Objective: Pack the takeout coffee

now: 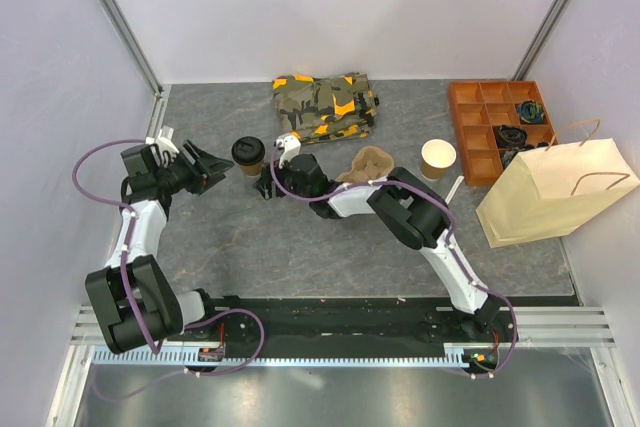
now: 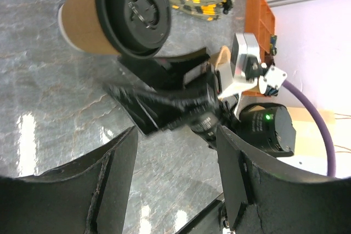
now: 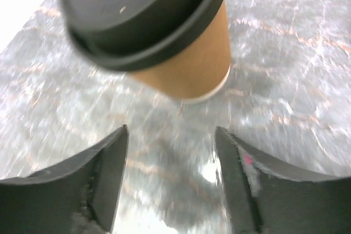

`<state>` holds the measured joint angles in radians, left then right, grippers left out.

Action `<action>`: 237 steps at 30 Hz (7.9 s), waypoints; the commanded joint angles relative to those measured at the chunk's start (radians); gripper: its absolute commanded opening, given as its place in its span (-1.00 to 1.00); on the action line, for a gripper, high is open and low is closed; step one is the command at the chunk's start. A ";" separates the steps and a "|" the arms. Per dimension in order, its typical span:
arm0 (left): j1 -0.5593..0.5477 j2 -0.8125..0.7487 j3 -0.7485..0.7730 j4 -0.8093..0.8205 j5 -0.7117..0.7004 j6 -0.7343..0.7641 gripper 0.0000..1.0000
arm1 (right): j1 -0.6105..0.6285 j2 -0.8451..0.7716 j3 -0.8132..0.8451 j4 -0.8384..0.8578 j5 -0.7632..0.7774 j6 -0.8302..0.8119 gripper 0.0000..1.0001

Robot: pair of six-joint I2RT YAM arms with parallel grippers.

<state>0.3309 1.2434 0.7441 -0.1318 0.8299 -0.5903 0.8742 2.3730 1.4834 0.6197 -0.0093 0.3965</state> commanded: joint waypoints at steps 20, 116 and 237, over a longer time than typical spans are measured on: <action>-0.061 -0.315 -0.124 -0.005 0.251 0.092 0.50 | -0.217 -0.889 -0.078 -1.005 -0.207 -0.427 0.89; -0.415 -0.415 0.121 -0.133 0.019 0.158 0.37 | -1.118 -1.184 0.535 -2.031 -0.679 -0.768 -1.00; -0.570 0.133 0.874 -1.045 -0.203 0.867 -0.96 | 0.695 -1.297 -0.310 -1.273 0.345 -1.859 0.96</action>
<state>-0.3206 1.4727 1.6367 -1.1809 0.6086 0.4595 1.5623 1.1587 1.2068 -0.6914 0.2752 -1.6264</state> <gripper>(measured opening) 0.026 0.974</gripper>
